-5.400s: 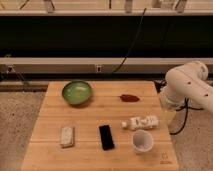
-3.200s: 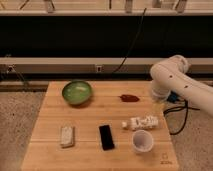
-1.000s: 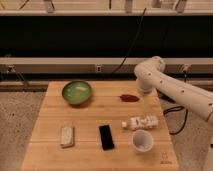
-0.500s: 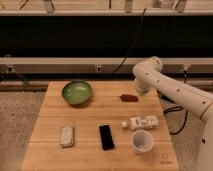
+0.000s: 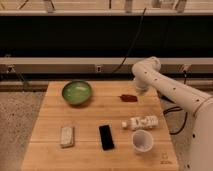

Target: Place the pepper on the white sponge

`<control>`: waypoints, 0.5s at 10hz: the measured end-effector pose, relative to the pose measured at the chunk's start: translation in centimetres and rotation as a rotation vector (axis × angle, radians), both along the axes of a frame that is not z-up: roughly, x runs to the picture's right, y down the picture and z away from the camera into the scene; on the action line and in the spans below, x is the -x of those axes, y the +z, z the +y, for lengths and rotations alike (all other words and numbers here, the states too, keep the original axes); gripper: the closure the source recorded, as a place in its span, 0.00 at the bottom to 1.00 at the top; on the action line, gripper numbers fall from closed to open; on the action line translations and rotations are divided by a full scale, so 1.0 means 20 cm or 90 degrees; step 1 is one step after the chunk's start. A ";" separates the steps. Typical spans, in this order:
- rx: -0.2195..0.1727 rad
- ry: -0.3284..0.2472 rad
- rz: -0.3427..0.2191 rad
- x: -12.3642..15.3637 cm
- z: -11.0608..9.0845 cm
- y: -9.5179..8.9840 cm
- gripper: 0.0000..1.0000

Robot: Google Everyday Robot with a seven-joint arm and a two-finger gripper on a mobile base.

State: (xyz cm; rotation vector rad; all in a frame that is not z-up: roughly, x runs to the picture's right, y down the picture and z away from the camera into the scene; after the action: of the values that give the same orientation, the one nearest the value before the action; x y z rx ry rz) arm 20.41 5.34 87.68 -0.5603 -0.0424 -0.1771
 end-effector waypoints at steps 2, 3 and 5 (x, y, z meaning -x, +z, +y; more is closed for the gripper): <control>0.006 0.001 0.001 -0.01 0.00 0.03 0.20; 0.011 -0.002 -0.001 0.00 0.01 0.06 0.20; 0.019 -0.007 -0.004 0.02 0.03 0.10 0.20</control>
State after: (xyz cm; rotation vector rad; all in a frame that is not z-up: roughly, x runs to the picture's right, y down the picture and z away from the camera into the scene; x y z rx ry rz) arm 20.07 5.85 89.61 -0.5899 -0.0488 -0.1887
